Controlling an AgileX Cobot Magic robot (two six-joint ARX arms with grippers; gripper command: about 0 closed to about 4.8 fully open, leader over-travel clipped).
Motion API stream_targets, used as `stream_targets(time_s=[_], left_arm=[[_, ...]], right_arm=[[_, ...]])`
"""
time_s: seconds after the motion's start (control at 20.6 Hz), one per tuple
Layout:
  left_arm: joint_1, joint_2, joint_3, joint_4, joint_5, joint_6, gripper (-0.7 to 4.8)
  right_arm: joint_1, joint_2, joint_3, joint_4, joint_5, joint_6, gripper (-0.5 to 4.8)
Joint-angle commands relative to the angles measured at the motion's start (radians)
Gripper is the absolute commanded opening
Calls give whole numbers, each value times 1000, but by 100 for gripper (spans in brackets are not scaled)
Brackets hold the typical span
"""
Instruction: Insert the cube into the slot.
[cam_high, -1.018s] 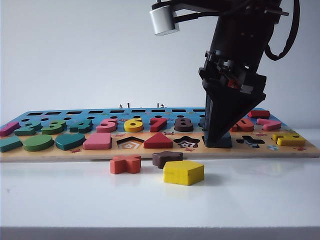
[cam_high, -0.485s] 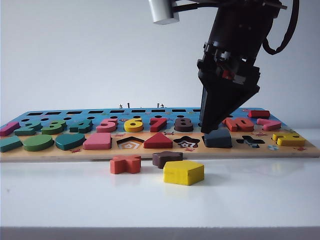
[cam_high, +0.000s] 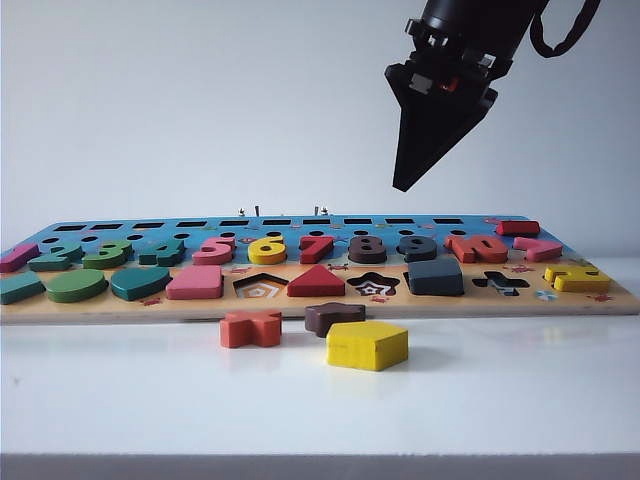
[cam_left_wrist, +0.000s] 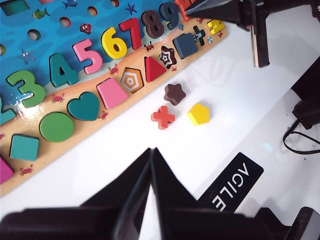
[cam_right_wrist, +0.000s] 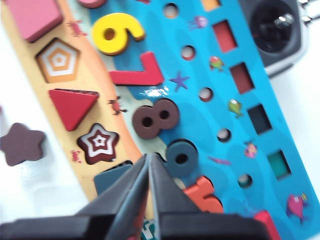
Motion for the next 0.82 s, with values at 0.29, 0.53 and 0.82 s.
stream_targets(time_s=[0.29, 0.53, 0.82], left_arm=[[-1, -1, 5, 14, 8, 2, 17], [-1, -1, 5, 13, 8, 2, 17], [-1, -1, 5, 14, 0, 6, 17]], right_arm=[[-13, -4, 2, -137, 57, 469, -6], [-14, -2, 2, -190, 57, 571, -8], [-27, 55, 2, -222, 57, 667, -8]])
